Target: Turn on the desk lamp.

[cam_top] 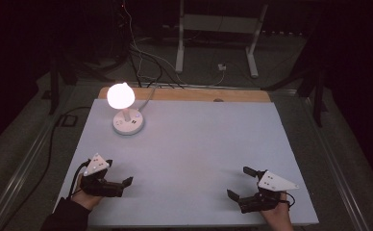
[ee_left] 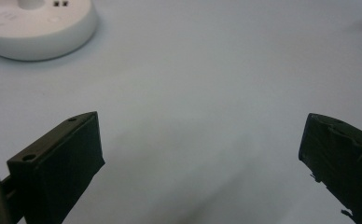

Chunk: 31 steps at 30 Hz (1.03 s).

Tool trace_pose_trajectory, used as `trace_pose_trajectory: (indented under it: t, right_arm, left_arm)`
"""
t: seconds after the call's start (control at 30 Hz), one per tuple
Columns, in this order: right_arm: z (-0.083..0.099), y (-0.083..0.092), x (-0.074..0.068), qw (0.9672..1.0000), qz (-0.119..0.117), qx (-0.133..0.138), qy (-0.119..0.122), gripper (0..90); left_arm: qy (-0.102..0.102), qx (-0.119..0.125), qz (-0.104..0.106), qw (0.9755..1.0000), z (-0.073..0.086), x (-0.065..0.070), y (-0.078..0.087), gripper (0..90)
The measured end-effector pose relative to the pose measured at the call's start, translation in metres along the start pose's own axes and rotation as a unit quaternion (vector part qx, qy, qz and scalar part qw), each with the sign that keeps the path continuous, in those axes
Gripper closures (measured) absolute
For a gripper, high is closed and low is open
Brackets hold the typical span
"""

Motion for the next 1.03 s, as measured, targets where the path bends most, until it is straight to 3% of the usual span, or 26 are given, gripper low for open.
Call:
trace_pose_trajectory:
  t: [0.17, 0.3, 0.4, 0.47, 0.53, 1.03]
  right_arm:
    - [0.0, 0.0, 0.0, 1.0, 0.0, 0.0, -0.001, 0.0]
    - [0.0, 0.0, 0.0, 1.0, 0.0, -0.001, 0.0, 0.0]
    - [0.0, 0.0, 0.0, 1.0, 0.0, -0.002, 0.001, 0.0]
    - [0.0, 0.0, 0.0, 1.0, 0.0, -0.002, 0.001, 0.0]
    - [0.001, 0.0, 0.0, 1.0, -0.001, -0.003, 0.001, 0.0]
    - [0.0, -0.001, -0.001, 1.0, -0.006, -0.004, 0.004, 0.0]
  left_arm:
    - [-0.013, -0.01, 0.004, 0.9999, 0.011, 0.002, 0.004, 0.3]
    - [-0.012, -0.001, 0.011, 0.9999, 0.013, 0.003, 0.008, 0.3]
    - [-0.032, 0.001, 0.015, 0.9994, 0.016, 0.003, 0.006, 0.3]
    - [-0.034, 0.006, 0.031, 0.9989, 0.018, 0.004, 0.005, 0.3]
    - [-0.043, 0.011, 0.029, 0.9986, 0.018, 0.004, 0.004, 0.3]
    - [-0.05, 0.02, 0.051, 0.9972, 0.016, 0.009, 0.002, 0.3]
Point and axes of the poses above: each handheld gripper's, and its own axes: y roughly backward along the jaws, z roughly out of its underside, x roughly to its right, the point moved 5 cm from there along -y, roughly forward along the jaws, and after that the axes turned 3 degrees about z, right-handed, at the moved point
